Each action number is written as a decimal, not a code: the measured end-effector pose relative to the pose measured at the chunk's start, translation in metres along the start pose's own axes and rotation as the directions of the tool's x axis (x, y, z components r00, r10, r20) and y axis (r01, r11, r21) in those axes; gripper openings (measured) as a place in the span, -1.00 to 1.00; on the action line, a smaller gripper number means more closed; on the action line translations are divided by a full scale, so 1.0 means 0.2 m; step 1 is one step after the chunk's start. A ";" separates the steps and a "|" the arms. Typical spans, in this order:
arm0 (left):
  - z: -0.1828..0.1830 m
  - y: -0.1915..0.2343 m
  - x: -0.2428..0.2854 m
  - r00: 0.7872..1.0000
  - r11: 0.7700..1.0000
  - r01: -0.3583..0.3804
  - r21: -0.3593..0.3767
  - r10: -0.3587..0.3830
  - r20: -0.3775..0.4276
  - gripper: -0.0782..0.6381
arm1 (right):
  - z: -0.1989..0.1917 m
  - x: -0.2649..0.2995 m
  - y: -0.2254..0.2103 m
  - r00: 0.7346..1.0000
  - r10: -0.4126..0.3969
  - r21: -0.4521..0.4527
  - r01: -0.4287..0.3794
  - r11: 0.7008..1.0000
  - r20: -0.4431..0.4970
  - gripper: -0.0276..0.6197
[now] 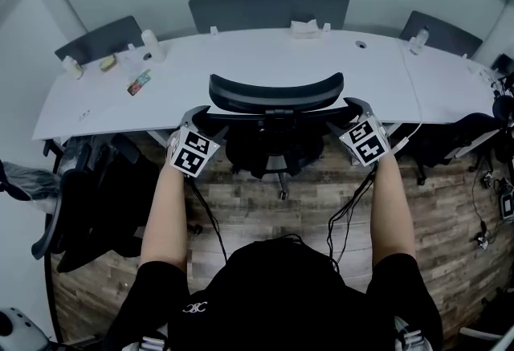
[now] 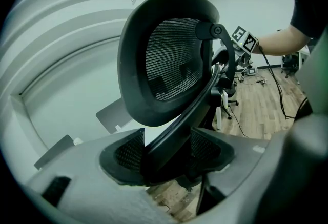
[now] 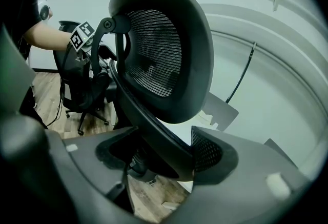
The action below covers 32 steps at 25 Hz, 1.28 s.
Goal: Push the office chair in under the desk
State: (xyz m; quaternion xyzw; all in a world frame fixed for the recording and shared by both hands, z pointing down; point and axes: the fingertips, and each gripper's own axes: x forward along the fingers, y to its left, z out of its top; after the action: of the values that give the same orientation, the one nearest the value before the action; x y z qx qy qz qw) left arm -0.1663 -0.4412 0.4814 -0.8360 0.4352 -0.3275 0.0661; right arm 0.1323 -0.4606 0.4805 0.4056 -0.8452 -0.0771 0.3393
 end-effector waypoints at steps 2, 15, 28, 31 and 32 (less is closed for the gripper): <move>0.00 0.00 0.01 1.000 1.000 -0.004 0.001 0.004 0.009 -0.01 | 0.00 0.01 -0.02 1.000 -0.017 0.002 0.017 1.000 0.000 0.07; 0.00 0.05 0.04 1.000 1.000 0.002 0.000 -0.002 0.000 -0.01 | 0.01 0.02 -0.03 0.997 -0.065 0.021 0.065 0.998 0.029 0.12; 0.04 0.07 -0.30 0.960 0.920 -0.222 -0.322 0.264 0.094 -0.78 | 0.00 -0.26 0.09 0.908 -0.414 0.157 0.401 0.903 0.063 -0.89; 0.05 -0.01 -0.40 0.947 0.870 -0.211 -0.445 0.295 0.127 -0.78 | 0.08 -0.32 0.22 0.911 -0.396 0.304 0.348 0.887 0.114 -0.89; 0.05 -0.04 -0.42 0.945 0.851 -0.198 -0.487 0.298 0.138 -0.78 | 0.12 -0.34 0.26 0.908 -0.395 0.359 0.326 0.875 0.138 -0.90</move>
State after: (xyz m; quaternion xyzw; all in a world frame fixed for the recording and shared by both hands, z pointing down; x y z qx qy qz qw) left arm -0.1882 -0.3725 0.4351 -0.7932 0.5963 -0.1128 -0.0497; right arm 0.1139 -0.3789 0.4484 0.5970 -0.7858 -0.0390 0.1569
